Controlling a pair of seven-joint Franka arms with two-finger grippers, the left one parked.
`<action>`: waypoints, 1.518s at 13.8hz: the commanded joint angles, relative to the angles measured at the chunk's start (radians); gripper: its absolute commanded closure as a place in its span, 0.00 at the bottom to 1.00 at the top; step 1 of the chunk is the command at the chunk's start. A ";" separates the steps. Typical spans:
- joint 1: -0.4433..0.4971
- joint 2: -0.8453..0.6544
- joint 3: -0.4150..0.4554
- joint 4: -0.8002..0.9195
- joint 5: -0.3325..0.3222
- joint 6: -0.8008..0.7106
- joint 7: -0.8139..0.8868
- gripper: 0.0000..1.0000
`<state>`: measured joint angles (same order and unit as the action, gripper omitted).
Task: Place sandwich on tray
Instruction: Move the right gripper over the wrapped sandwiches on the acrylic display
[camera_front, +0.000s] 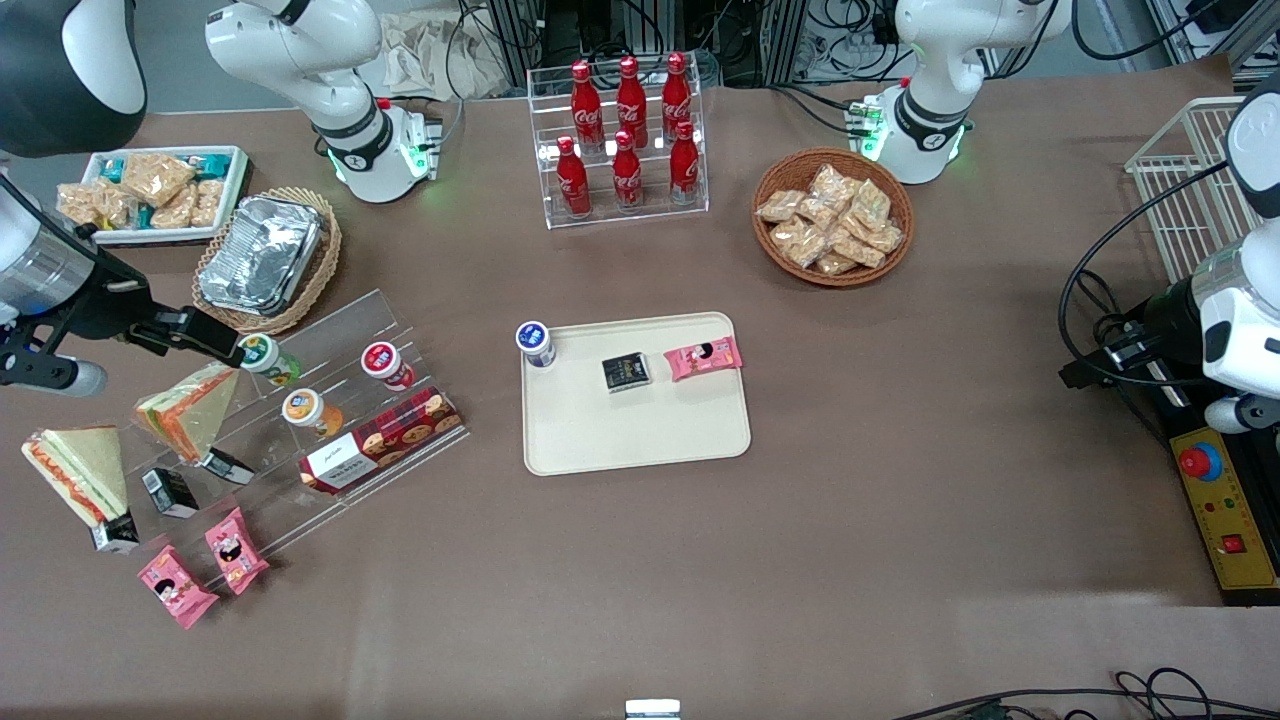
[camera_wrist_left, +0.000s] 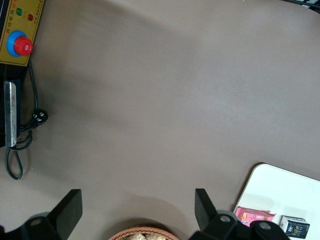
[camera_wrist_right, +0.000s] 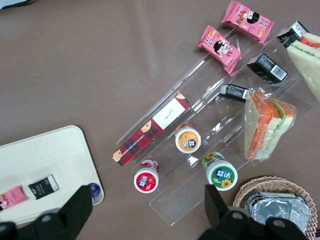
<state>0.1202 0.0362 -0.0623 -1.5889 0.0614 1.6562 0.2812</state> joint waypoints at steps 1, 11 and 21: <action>0.006 -0.013 0.001 0.007 -0.017 -0.016 0.004 0.00; -0.028 0.022 -0.017 0.009 -0.020 -0.010 -0.114 0.00; -0.042 0.158 -0.211 0.125 -0.029 0.000 -0.683 0.00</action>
<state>0.0813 0.1351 -0.2436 -1.5266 0.0377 1.6625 -0.2998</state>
